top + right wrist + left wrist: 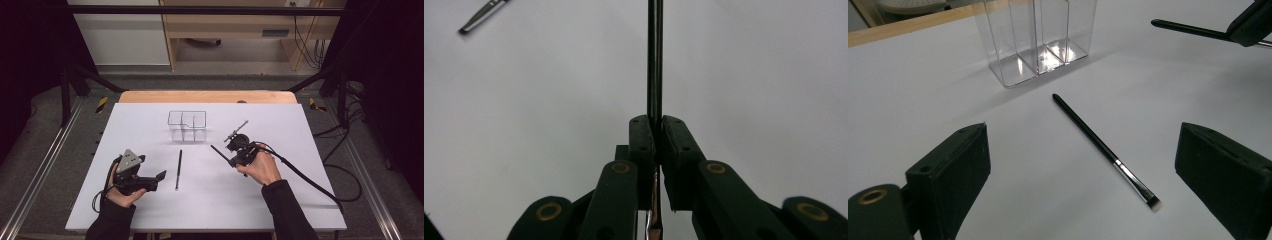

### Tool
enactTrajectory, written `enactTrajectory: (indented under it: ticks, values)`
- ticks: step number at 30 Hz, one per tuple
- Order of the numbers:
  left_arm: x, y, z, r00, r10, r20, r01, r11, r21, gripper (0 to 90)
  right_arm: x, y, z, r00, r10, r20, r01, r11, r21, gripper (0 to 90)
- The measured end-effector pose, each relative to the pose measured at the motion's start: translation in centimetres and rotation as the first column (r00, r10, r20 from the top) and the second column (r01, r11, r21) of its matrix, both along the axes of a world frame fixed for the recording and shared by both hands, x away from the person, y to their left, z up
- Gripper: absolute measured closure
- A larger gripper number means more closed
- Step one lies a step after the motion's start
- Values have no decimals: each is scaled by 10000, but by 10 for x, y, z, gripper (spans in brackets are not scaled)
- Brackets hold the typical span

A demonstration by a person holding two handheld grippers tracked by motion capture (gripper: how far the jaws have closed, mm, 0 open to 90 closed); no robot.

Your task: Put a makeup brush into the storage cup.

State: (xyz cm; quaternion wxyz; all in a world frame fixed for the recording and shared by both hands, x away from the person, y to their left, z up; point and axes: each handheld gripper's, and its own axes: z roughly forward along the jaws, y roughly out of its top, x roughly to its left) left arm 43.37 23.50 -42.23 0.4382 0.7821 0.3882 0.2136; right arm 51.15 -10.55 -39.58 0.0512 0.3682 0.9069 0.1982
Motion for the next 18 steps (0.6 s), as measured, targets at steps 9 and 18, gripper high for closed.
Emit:
enactTrajectory:
  ticks: [9,18]
  values:
    - [-2,-6,4,9991,-428,59,426,9988,234,68,-14,-3,12,9980,625,114,-629,9973,368,842]
    - [-2,-14,11,9955,-922,206,906,9934,700,68,-21,-4,19,9926,1215,58,-1216,9902,681,842]
